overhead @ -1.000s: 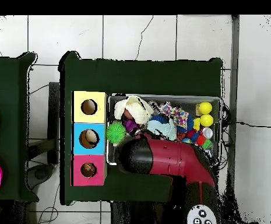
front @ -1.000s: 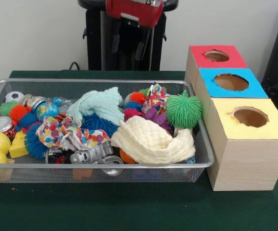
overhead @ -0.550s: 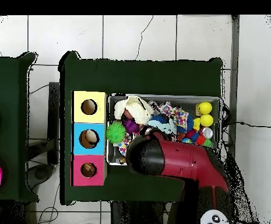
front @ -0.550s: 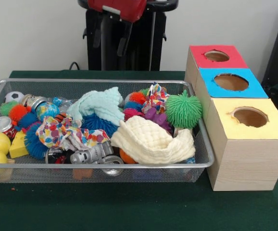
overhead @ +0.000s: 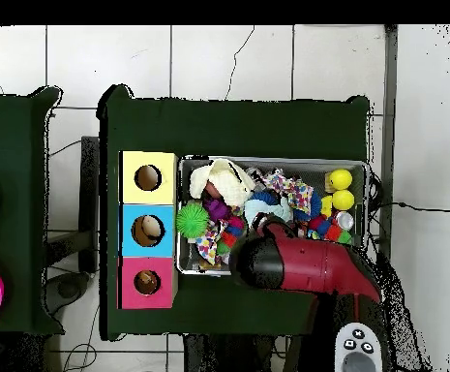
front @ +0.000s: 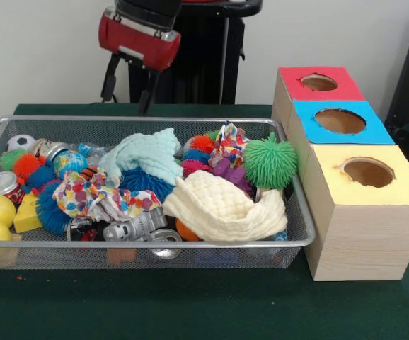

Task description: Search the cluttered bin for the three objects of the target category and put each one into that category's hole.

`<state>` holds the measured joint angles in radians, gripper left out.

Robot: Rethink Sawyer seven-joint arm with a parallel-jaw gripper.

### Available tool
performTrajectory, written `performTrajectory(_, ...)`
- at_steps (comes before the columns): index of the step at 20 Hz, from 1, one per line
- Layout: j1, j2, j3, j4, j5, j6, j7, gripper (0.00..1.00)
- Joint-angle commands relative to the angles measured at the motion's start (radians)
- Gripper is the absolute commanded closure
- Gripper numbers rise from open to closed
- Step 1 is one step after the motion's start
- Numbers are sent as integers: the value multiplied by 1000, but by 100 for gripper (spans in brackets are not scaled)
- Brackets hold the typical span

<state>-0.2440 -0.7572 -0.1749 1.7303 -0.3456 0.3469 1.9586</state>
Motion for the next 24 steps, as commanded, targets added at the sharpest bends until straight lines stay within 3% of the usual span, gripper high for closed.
performTrajectory(1, -6, 156, -36, -93, -52, -62, 114, 0)
performTrajectory(13, -33, 335, -77, -206, -35, -174, 113, 0)
performTrajectory(24, -61, 432, -59, -282, -23, -207, 80, 0)
